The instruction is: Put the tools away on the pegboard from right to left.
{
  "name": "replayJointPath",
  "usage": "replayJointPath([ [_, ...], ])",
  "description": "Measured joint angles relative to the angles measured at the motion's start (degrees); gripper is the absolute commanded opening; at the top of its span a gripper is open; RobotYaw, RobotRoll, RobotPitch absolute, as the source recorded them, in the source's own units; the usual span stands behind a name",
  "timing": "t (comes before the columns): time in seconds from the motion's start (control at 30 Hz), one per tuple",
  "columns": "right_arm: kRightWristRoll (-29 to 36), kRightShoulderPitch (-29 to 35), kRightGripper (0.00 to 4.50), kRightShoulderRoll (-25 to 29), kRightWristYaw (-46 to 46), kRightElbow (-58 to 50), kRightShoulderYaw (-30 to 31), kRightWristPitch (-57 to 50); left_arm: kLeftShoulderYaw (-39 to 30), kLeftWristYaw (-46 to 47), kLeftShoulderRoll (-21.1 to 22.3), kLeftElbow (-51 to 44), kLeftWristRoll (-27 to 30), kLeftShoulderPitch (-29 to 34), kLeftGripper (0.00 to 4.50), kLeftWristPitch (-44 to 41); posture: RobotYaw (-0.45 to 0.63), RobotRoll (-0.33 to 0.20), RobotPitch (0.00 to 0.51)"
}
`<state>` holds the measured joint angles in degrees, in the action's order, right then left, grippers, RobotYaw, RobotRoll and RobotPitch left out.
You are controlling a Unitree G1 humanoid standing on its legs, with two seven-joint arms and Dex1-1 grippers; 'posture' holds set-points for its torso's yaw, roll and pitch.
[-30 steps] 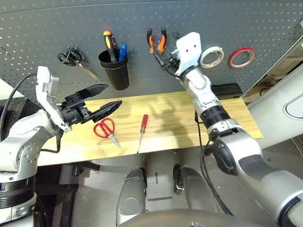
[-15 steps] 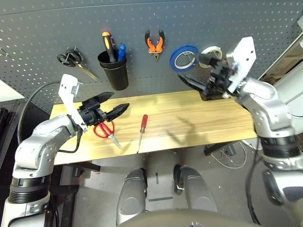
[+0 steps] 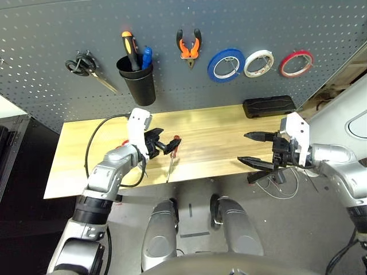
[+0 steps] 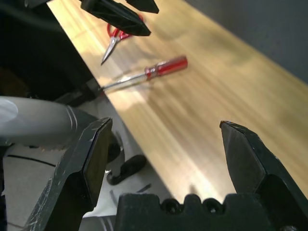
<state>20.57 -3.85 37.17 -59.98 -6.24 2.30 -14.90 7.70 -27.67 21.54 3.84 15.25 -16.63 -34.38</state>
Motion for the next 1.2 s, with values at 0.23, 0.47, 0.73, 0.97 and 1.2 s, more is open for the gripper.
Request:
replayJointPath([
  [0.23, -2.5, 4.1, 4.47, -0.7, 2.9, -3.2, 1.8, 1.6, 1.3, 2.1, -3.4, 8.1, -4.6, -2.6, 4.50, 1.7, -0.15, 0.000, 0.297],
  [0.47, -2.6, 4.9, 4.47, -1.8, 5.7, -7.8, 2.0, 0.7, 1.6, 6.7, -7.3, 16.8, -9.6, -6.4, 4.50, 4.0, -0.20, 0.000, 0.321],
  [0.73, -2.9, 6.7, 4.50, -1.1, 6.7, -10.4, 2.0, -0.3, 1.3, 12.1, -10.4, 25.3, -13.3, -9.1, 3.20, 6.6, -0.21, 0.000, 0.318],
  [0.97, -4.0, 5.3, 4.50, 0.2, 6.3, -7.6, 1.9, 1.5, -0.4, 12.0, -10.5, 20.4, -13.0, -7.2, 0.87, 5.7, -0.15, 0.000, 0.287],
  [1.2, -3.7, 0.0, 4.50, -0.6, 2.7, 0.0, 2.0, 3.8, -4.6, 10.1, -6.1, -10.0, -9.5, 0.6, 0.87, -8.4, -0.02, 0.000, 0.237],
])
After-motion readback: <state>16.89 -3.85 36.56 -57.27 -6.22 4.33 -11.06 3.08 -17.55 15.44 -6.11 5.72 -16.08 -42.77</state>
